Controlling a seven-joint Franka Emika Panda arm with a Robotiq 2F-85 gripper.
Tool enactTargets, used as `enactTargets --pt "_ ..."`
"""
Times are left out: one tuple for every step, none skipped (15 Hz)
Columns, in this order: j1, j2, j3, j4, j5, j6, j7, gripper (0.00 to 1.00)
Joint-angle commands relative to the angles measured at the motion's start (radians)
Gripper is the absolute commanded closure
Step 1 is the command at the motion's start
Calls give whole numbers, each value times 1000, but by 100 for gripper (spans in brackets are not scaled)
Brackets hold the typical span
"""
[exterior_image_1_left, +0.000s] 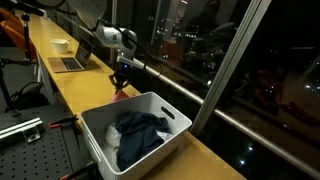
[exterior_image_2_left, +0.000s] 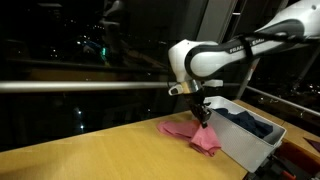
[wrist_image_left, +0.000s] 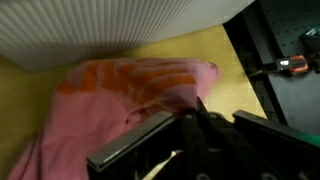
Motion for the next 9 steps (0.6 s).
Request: enactTargets --pt "22 -219 12 -145 -23 63 137 99" --pt "23 -281 12 -195 -26 80 184 99" --pt "21 -341 12 -248 -28 98 232 99" --pt "17 -393 12 -289 -29 112 278 99" --pt "9 -447 12 -334 -25 123 325 99" --pt "1 -502 13 -381 -24 132 372 99" --pt "-7 -557 13 -429 -20 140 419 99" --pt "-14 -614 13 -478 -17 143 465 99" --pt "-24 -670 11 -528 -15 147 508 99"
